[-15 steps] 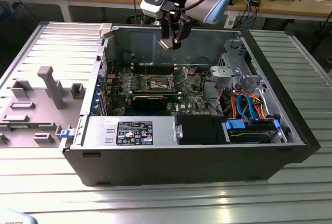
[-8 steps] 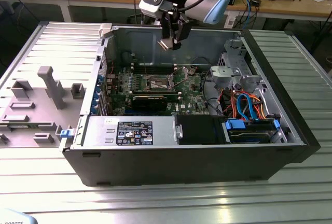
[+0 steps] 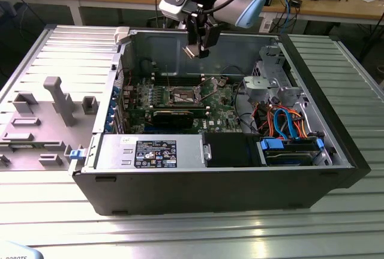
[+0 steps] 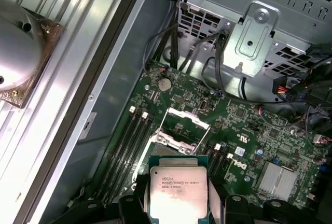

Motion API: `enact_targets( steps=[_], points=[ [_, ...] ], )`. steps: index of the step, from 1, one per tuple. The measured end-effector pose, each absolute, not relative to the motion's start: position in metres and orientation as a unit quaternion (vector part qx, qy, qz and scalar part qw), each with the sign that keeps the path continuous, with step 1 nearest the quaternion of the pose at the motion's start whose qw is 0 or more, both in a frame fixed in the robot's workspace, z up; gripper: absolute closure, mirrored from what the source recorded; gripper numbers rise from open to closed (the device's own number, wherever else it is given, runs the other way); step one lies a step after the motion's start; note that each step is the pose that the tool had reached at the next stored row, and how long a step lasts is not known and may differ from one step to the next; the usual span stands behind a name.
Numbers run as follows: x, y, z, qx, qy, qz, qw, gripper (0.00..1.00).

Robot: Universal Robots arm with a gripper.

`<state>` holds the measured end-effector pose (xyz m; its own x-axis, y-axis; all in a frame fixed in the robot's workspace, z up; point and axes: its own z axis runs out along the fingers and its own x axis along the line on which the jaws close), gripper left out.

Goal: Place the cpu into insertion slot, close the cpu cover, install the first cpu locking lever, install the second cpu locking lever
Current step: 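Place the cpu into insertion slot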

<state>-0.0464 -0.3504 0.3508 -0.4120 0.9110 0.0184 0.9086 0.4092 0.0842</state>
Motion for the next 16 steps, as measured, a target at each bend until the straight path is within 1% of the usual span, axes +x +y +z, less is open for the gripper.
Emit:
enact_targets(
  steps=[16],
  points=[
    [-0.0464, -0.3504, 0.3506, 0.557, 0.830, 0.040, 0.016, 0.46]
  ],
)
